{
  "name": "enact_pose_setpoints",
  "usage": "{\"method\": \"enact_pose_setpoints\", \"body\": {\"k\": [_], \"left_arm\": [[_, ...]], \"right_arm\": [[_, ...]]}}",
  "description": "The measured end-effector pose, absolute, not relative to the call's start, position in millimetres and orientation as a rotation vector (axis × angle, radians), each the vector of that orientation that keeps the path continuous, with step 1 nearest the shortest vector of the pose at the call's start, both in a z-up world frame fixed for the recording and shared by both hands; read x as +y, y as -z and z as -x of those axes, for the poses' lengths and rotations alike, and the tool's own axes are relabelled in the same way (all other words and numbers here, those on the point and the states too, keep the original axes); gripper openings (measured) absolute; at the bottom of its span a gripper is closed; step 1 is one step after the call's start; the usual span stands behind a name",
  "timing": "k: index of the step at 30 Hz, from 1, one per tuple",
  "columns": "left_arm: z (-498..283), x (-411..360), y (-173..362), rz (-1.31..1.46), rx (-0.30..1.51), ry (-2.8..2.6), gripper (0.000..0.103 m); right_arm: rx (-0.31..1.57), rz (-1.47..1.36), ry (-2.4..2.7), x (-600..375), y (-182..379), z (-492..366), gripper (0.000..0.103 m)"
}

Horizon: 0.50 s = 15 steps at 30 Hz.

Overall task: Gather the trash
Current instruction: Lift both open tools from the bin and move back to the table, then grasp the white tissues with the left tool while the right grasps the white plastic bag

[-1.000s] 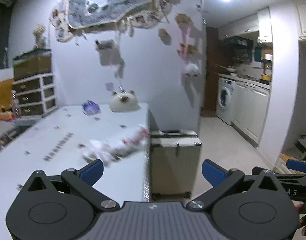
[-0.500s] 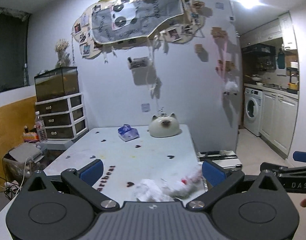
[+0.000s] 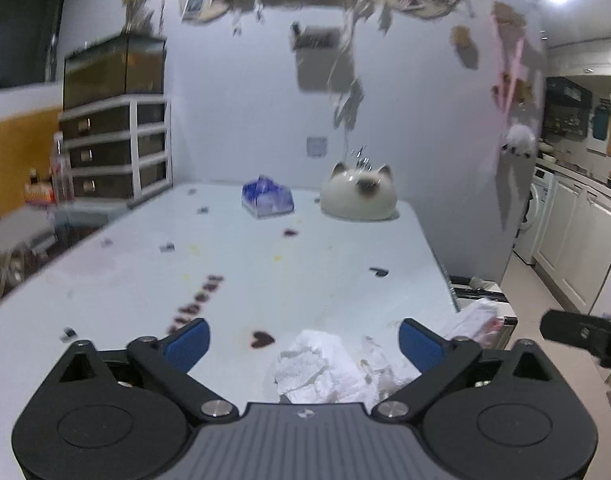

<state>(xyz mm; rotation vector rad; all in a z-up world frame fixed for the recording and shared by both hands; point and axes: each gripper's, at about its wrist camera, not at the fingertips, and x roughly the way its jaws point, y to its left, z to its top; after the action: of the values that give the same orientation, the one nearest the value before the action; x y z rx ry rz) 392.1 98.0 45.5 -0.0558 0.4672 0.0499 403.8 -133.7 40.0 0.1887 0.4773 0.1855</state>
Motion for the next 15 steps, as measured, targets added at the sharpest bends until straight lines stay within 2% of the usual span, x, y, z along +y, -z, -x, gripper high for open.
{"method": "enact_pose_setpoints", "body": {"k": [3, 5, 6, 9, 15], "left_arm": [[-411.0, 101.8, -27.4, 0.074, 0.49, -0.031, 0.093], [-418.6, 104.3, -16.2, 0.085, 0.498, -0.013, 0.093], [-422.1, 105.7, -11.2, 0.091, 0.502, -0.005, 0.093], [-435.7, 111.2, -0.5, 0.1, 0.53, 0.013, 0.088], [-450.2, 122.2, 15.0, 0.141, 0.567, 0.021, 0.087]], "right_arm": [[0.519, -0.233, -0.179, -130.2, -26.1, -417.5, 0.102], [0.517, -0.217, -0.172, -127.4, -21.3, -425.8, 0.092], [0.509, -0.206, -0.167, -126.6, -21.1, -430.0, 0.09], [0.479, -0.19, -0.159, -125.2, -25.9, -450.2, 0.089], [0.501, -0.187, -0.185, -112.7, -24.4, -502.5, 0.083]]}}
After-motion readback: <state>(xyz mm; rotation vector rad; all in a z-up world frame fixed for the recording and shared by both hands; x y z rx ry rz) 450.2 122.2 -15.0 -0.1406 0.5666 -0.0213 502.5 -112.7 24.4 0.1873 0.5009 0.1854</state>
